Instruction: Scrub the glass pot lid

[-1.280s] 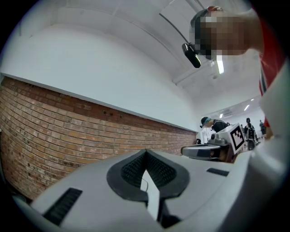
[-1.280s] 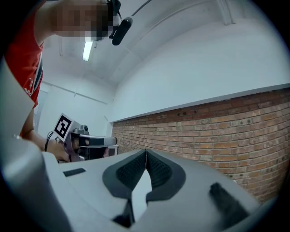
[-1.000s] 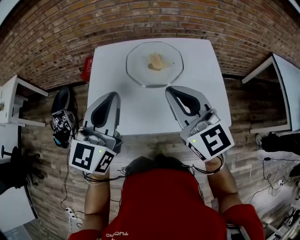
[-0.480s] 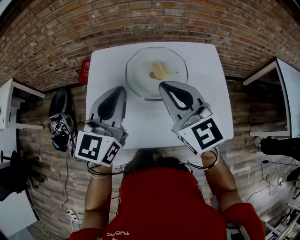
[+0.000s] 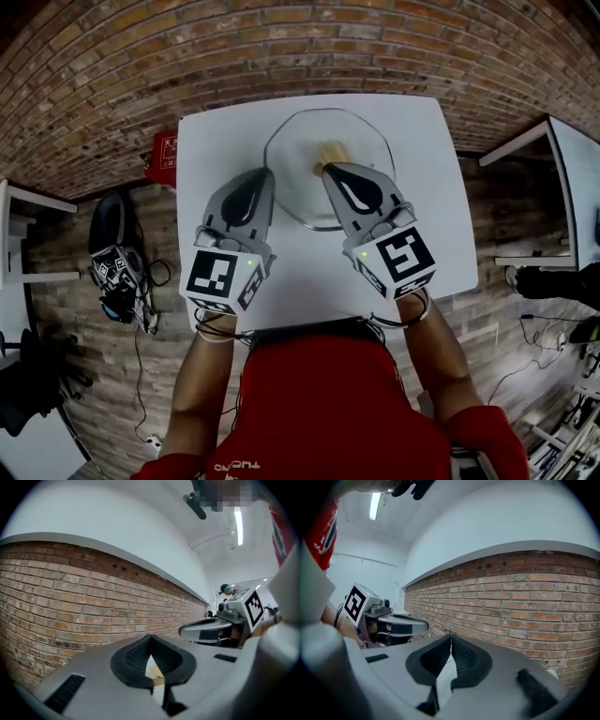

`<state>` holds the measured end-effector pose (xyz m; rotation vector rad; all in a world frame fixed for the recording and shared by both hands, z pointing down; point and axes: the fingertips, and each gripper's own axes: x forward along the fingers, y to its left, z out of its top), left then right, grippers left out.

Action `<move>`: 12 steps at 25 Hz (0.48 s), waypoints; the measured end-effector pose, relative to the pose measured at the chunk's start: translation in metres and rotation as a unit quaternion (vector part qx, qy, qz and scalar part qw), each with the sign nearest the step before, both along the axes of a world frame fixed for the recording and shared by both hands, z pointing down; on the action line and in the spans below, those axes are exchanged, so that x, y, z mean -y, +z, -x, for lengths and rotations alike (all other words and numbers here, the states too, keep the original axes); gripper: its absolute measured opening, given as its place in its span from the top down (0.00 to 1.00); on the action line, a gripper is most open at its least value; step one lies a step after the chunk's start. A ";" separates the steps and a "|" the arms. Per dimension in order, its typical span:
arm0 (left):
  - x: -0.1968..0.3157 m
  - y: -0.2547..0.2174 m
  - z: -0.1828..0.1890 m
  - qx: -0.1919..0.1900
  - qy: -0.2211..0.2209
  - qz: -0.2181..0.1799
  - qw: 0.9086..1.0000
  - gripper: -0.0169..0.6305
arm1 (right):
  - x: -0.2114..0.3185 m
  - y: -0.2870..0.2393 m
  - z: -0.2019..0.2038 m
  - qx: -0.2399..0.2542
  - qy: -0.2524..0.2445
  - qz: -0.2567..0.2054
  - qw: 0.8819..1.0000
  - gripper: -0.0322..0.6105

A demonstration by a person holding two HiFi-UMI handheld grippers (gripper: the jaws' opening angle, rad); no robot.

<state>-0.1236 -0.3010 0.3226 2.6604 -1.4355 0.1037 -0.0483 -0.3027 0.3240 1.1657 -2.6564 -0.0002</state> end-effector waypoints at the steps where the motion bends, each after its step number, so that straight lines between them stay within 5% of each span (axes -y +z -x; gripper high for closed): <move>1: 0.006 0.005 0.002 0.001 0.004 0.004 1.000 0.95 | 0.005 0.003 0.005 -0.004 0.004 0.002 1.000 0.90; 12: 0.055 0.060 0.007 0.008 0.012 0.061 0.998 0.95 | 0.053 0.048 0.008 -0.037 0.031 0.042 0.998 0.90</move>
